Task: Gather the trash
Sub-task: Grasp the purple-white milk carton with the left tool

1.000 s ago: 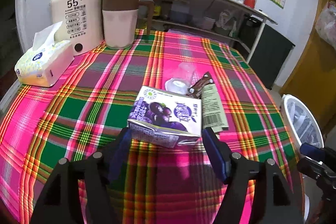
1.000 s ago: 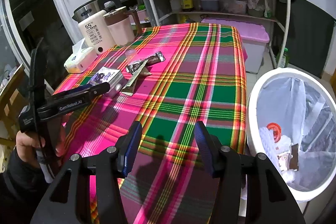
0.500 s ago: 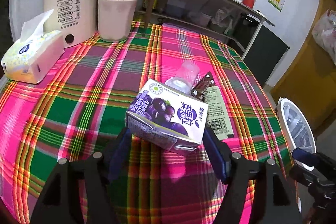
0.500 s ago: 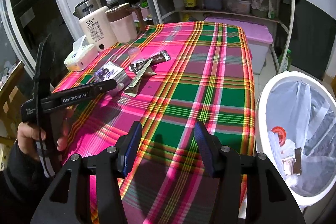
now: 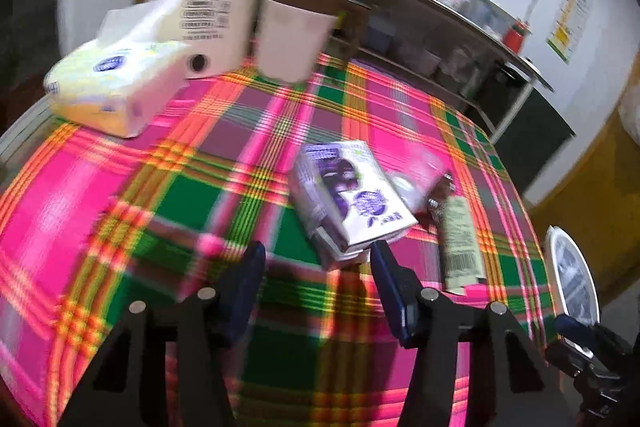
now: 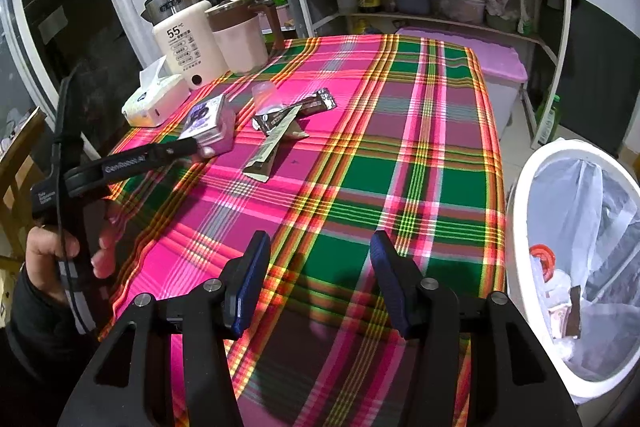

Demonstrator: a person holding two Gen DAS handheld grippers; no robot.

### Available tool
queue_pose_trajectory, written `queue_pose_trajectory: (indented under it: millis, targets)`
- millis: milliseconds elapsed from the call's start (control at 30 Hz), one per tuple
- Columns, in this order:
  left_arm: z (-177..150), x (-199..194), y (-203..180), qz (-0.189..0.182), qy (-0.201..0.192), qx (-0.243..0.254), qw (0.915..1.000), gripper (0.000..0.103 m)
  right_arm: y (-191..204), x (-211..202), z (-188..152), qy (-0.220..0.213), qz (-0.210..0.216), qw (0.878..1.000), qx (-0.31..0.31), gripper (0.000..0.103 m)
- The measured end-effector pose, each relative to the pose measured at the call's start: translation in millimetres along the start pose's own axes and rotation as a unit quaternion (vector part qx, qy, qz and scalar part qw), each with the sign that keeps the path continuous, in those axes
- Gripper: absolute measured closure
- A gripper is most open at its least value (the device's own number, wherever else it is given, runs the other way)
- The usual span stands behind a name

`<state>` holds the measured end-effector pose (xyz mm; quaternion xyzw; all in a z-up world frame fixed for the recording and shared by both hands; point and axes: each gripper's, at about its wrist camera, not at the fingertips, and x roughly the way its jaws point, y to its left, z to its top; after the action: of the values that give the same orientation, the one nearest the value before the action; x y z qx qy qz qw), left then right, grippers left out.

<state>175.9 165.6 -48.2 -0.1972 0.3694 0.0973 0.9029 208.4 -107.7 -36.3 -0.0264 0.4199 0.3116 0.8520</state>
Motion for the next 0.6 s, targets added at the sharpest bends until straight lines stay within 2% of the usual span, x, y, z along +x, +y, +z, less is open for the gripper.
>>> queue_pose_trajectory:
  millis: [133,200,333,600]
  targets:
    - [1,-5,4,0.0,-0.009,-0.01,0.9999,0.044,4,3,0,0.001,0.005,1.0,-0.004,0.05]
    - [1,-5,-4,-0.01,-0.011,0.001,0.9999,0.04,5,3,1,0.001,0.005,1.0,-0.005,0.05]
    - [5,4,-25,-0.017,-0.006,0.021,0.9996,0.039,4,3,2,0.0,0.002,1.0,-0.004,0.05]
    - [18,29,-39,0.013,0.008,0.015,0.9998,0.039,1,6,5,0.0,-0.002,1.0,0.001,0.05]
